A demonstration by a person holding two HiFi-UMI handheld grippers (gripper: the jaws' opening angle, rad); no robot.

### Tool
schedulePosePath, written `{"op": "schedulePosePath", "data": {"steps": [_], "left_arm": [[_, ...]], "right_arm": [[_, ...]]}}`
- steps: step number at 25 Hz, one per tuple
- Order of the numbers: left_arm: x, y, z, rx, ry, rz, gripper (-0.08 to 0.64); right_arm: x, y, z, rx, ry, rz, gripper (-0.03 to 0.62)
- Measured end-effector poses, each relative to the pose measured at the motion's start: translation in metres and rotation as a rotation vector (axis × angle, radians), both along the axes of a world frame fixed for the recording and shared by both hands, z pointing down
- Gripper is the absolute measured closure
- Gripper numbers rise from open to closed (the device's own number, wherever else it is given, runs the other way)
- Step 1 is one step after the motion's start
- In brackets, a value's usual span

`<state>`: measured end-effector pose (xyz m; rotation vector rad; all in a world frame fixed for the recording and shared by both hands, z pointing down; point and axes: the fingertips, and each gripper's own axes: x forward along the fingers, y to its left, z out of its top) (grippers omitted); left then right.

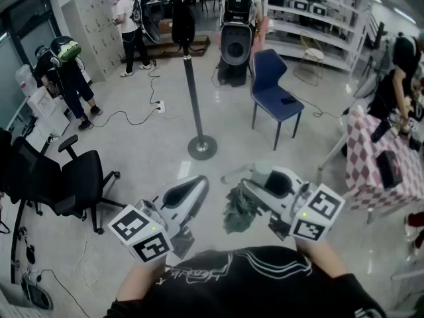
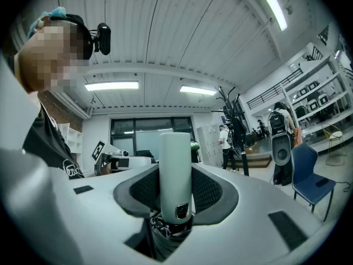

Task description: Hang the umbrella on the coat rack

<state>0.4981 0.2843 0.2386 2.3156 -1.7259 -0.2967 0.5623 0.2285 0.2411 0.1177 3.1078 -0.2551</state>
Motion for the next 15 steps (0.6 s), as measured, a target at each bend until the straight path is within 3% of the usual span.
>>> {"op": "schedulePosePath", "data": {"steps": [6, 15], "left_arm": [[-0.005, 0.001, -0.005, 0.010, -0.005, -0.044, 0.558], [-0.029, 0.001, 0.007, -0.030, 0.024, -0.131, 0.558]], "right_arm": [[0.004, -0.003, -0.004, 0.030, -0.006, 0.003, 0.433], [-0.018, -0.018, 0.009, -0.024, -0.012, -0.035, 0.433]]}}
